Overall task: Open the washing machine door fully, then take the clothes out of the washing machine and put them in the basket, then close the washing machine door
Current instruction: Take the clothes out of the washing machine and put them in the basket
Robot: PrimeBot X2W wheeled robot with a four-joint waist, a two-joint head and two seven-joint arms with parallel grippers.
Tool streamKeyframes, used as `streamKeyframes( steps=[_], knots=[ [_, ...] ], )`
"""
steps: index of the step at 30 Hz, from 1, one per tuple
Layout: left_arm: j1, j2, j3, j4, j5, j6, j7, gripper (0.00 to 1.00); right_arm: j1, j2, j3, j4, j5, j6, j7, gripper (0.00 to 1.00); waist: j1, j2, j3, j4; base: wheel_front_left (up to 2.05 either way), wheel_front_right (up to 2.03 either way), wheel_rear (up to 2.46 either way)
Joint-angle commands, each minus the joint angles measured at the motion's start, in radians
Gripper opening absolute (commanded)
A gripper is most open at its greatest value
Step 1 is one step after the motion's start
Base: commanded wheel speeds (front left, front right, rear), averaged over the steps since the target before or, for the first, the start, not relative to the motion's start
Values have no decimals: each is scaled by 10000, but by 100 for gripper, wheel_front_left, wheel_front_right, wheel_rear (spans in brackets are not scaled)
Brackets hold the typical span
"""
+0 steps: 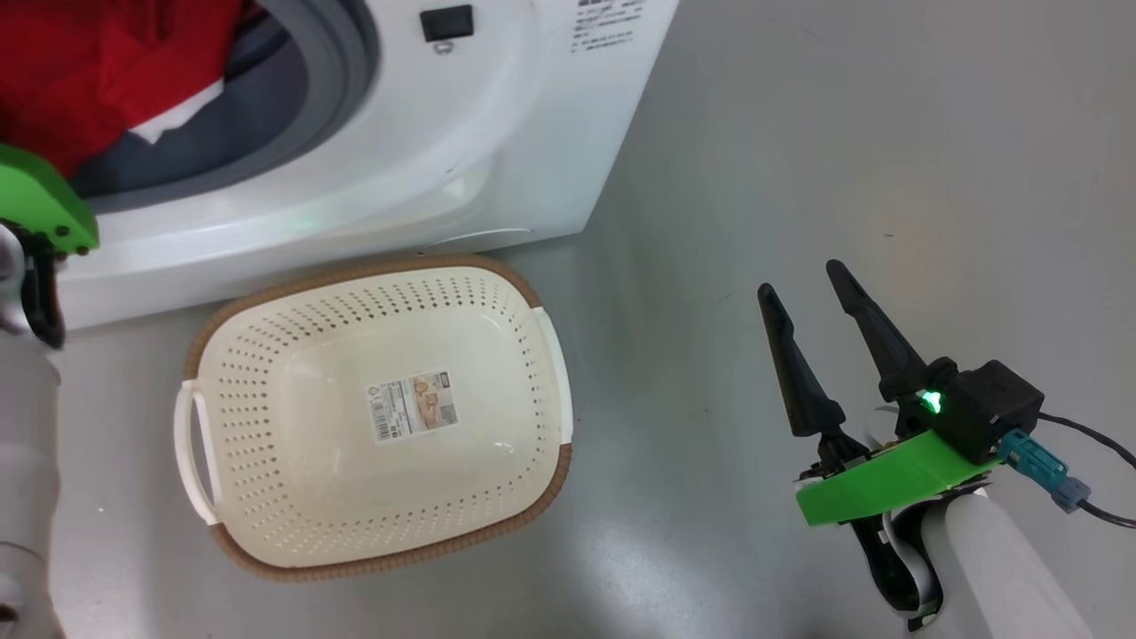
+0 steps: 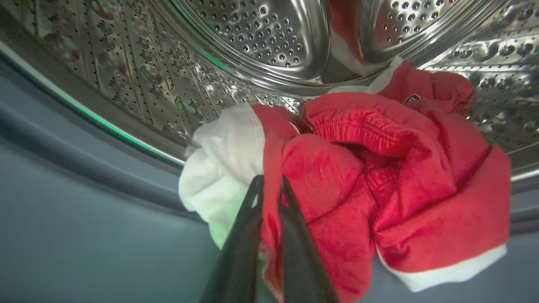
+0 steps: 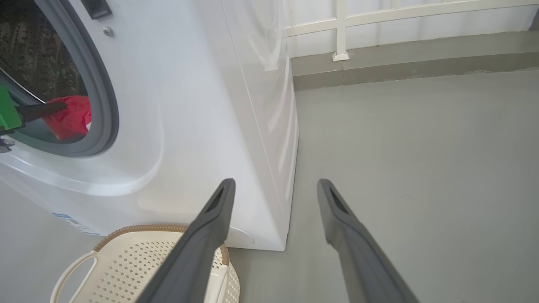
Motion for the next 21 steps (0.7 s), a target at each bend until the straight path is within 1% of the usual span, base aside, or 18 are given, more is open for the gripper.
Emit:
streamKeyframes(
  steps=[1,7,9,14,21],
  knots=[
    [253,455,295,-321,-194,-110,-233,0,-5,45,121,-158,1,63,-63,100,0,0,-79,101,0,0,0],
    [812,158,849,-1003,-960,-805,-586,0,20,45,118,-56,-78,63,-63,100,0,0,-370,371,0,0,0],
    [1094,116,990,-1339,-1124,-935,-608,0,75,45,113,5,-65,63,-63,100,0,0,-495,453,0,0,0],
    [1988,14,1303,-2655,-1173,-1022,-617,0,185,45,57,114,-87,63,-63,100,0,0,-813,641,0,0,0],
    [3653,-571,1808,-4711,-1084,-1118,-619,0,397,45,79,363,-137,63,-63,100,0,0,-1490,902,0,0,0]
  ],
)
